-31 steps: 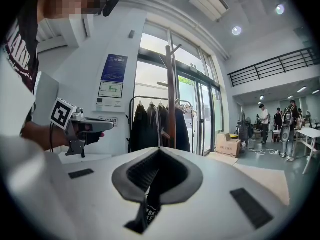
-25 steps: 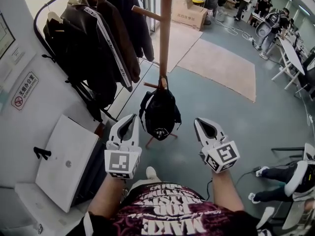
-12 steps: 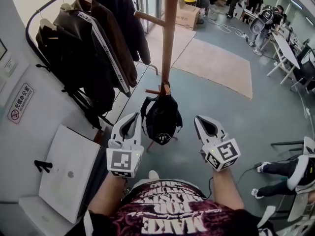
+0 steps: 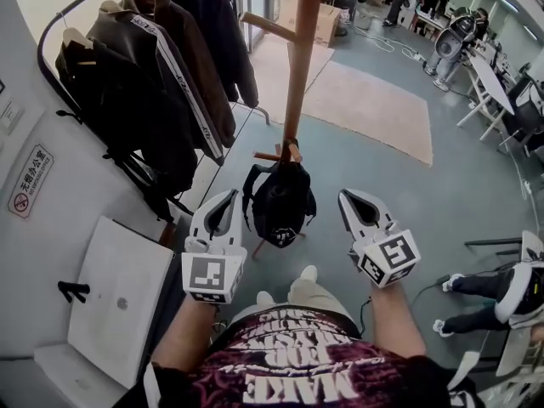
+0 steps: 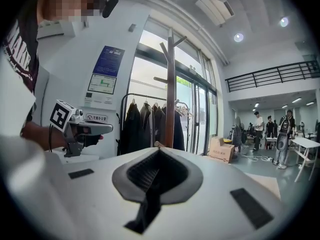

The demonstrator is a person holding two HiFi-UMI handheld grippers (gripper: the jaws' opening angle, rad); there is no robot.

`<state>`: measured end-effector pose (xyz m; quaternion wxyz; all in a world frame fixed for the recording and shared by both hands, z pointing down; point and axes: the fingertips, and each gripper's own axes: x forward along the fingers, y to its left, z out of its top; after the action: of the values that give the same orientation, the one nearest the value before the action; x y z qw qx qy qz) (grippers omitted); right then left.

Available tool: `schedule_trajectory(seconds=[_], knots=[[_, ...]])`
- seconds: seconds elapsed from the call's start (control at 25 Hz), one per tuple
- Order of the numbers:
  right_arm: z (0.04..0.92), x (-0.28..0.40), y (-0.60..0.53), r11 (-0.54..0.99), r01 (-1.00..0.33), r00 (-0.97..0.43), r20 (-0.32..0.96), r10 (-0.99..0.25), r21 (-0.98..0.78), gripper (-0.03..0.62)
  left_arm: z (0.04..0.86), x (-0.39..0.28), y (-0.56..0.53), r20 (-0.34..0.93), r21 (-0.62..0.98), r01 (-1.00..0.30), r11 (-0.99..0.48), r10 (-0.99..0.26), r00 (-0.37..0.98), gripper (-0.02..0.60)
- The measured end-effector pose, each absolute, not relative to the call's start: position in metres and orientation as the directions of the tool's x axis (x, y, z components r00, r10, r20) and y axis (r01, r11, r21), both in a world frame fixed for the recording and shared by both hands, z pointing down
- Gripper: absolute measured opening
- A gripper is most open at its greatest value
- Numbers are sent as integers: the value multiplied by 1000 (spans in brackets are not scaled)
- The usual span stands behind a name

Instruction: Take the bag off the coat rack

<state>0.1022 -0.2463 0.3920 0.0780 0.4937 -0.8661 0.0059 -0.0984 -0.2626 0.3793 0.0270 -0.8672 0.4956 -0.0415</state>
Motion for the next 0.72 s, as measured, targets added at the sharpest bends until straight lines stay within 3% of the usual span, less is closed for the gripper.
schedule_trajectory(seconds=[0.72], knots=[[433,102,-307,580,-814,-561,214,-800,36,20,426,-86,-299,161,-49,-878,-476,-871,463,8]])
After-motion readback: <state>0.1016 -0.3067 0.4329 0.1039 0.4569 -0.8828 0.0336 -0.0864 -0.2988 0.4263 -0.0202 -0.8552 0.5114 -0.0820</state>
